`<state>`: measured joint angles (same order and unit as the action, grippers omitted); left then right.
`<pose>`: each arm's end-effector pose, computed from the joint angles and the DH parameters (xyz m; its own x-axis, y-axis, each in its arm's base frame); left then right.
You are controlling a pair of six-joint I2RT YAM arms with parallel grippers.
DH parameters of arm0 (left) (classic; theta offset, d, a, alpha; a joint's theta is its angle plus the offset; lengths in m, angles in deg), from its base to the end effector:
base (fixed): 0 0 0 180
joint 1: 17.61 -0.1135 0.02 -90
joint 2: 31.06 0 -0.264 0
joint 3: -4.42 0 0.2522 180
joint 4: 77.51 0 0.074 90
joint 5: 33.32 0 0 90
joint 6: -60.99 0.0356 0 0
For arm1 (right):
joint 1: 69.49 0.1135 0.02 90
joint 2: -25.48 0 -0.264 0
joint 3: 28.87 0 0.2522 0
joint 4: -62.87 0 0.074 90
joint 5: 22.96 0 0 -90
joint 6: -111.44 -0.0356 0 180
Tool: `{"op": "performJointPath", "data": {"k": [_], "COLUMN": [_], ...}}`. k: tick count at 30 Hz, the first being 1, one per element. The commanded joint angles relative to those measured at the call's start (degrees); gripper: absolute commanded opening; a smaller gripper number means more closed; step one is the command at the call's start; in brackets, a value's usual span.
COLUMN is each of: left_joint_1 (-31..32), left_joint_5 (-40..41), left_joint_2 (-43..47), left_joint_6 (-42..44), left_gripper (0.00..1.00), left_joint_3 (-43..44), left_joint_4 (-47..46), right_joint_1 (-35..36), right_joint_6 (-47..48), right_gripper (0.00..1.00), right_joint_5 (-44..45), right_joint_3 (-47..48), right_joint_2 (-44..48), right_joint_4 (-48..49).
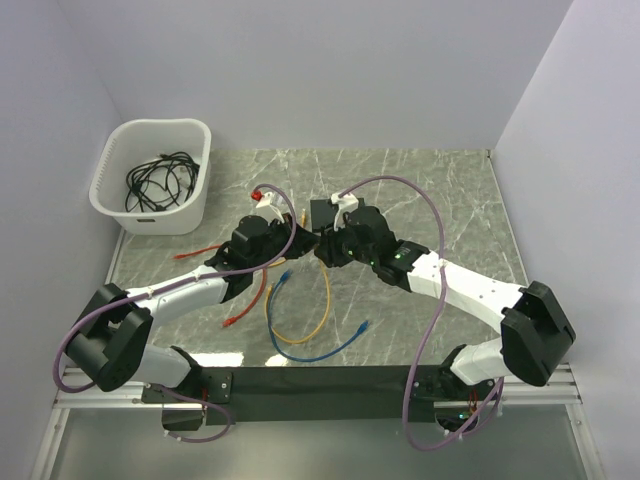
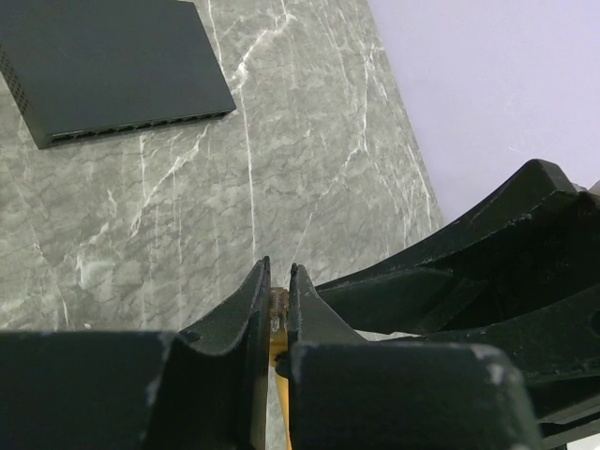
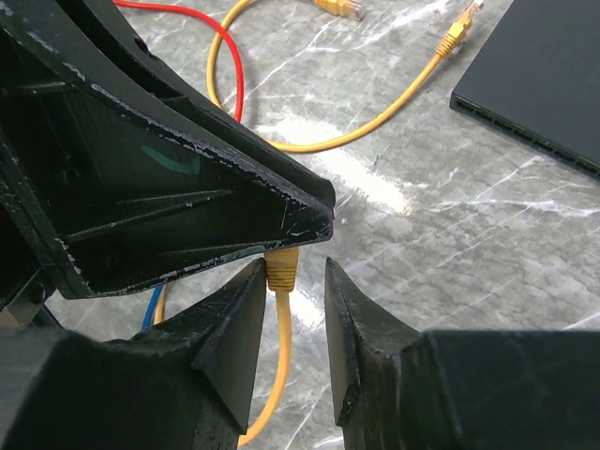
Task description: Insert the plug into the switch port
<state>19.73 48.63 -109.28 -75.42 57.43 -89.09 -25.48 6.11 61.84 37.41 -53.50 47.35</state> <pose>0.2359 -0.1862 0.2388 -0.6425 -0.4118 -0.6462 0.3530 0.5894 -0.7266 0.2222 0.2191 0.2654 -0.5261 -0.1422 -0.8385 -0.6328 0.7241 0.2743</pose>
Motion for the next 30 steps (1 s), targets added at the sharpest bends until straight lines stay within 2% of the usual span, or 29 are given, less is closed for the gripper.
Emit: {"op": "performJointPath", "data": {"k": [1, 14, 20, 26, 30], "left_joint_1": [0.10, 0.10, 0.10, 0.10, 0.10], "left_joint_5": [0.58, 1.02, 1.46, 1.46, 1.55], "left_joint_2": [0.78, 1.14, 1.40, 1.14, 0.70], "left_joint_6": [-0.43, -0.70, -0.87, -1.31, -1.57], "left_gripper": [0.00, 0.00, 0.00, 0.01, 0.03], "left_joint_3": [1.98, 1.54, 1.27, 1.19, 1.27], "left_joint_4": [-1.46, -1.73, -1.99, -2.52, -2.61], "right_joint_1": [0.55, 0.46, 0.55, 0.55, 0.55], "right_joint_6": [0.48, 0.30, 0.30, 0.13, -0.14], "right_gripper": [0.38, 0.30, 0.19, 0.01, 0.00], "right_joint_5": [0.80, 0.71, 0.27, -0.26, -0.70], "right_joint_3": [2.86, 2.86, 2.60, 2.25, 1.98], "right_joint_2": [-0.30, -1.44, -1.88, -3.02, -3.63], "right_joint_4": [0.97, 1.14, 1.58, 1.67, 3.34]}}
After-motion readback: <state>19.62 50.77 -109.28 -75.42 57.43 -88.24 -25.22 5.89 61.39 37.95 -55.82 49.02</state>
